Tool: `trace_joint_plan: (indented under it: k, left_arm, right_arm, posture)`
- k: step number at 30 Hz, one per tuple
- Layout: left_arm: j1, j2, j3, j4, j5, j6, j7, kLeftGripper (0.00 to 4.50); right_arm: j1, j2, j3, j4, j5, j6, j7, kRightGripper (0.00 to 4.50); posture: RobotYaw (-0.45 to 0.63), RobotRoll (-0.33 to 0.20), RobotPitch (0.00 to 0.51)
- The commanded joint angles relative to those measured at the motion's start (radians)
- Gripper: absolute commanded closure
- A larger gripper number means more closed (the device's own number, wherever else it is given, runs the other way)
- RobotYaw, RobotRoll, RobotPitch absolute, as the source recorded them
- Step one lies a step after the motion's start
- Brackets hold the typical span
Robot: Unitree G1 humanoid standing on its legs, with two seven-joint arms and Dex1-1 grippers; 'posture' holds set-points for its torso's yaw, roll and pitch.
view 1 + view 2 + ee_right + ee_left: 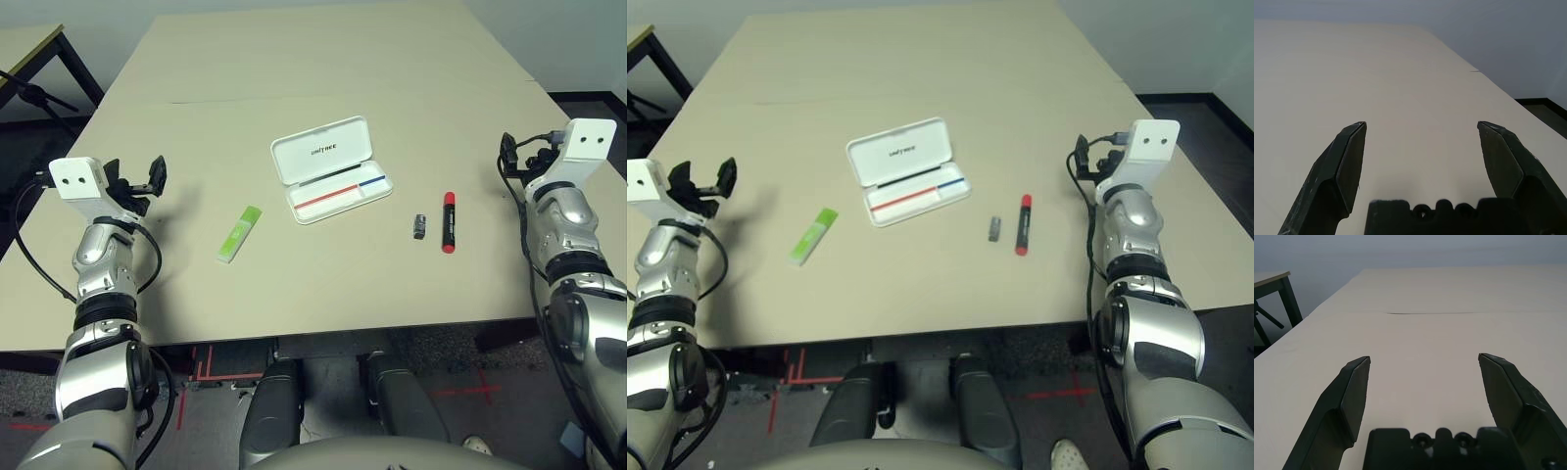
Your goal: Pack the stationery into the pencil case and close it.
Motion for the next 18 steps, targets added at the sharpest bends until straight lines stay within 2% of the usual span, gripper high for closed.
trace_joint_plan:
  k: [1,13,18]
  left_arm:
    - [0.0,0.001,0.005,-0.003,-0.002,0.005,-0.002,0.04]
    - [0.006,0.011,0.011,-0.003,-0.009,0.007,-0.013,0.04]
    - [0.002,0.012,0.011,-0.005,-0.007,0.006,-0.014,0.04]
  right_arm:
    - [0.005,-0.003,-0.004,0.003,0.005,0.009,-0.003,0.0]
    - [-0.004,0.007,0.01,-0.028,0.008,0.013,0.061,0.0]
    - [0.013,-0.004,0.032,-0.072,0.029,0.071,0.258,0.0]
  posture:
    - [-0.05,0.0,0.159]
    - [-0.06,0.0,0.154]
    - [-0.06,0.0,0.146]
